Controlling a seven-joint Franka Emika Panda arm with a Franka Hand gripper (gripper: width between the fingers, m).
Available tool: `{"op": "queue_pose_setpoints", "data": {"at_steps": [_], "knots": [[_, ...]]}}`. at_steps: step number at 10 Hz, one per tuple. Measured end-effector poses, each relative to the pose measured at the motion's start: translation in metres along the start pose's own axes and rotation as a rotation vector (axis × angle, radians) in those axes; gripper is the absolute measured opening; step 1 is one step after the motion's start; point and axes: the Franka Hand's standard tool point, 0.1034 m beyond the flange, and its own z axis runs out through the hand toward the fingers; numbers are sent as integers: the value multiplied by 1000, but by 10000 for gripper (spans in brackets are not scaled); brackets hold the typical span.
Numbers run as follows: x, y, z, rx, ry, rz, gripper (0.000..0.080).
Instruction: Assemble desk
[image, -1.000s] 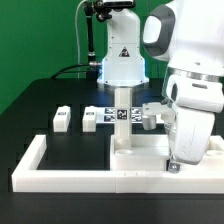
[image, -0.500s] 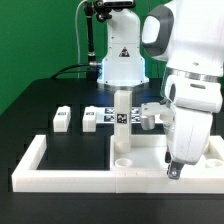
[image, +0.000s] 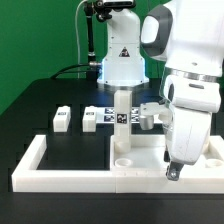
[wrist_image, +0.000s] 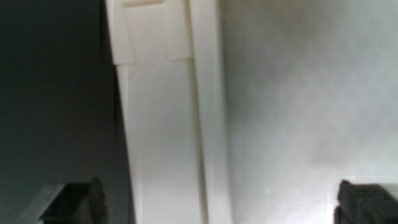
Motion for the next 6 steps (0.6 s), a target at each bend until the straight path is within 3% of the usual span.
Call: {"op": "queue_pose_setpoints", "data": {"at_steps": [3, 4, 6], "knots": [[-2, 1, 0, 0, -1, 4, 648], [-16, 2, -10, 13, -14, 29, 648], [-51, 4, -47, 41, -47, 92, 648]]}}
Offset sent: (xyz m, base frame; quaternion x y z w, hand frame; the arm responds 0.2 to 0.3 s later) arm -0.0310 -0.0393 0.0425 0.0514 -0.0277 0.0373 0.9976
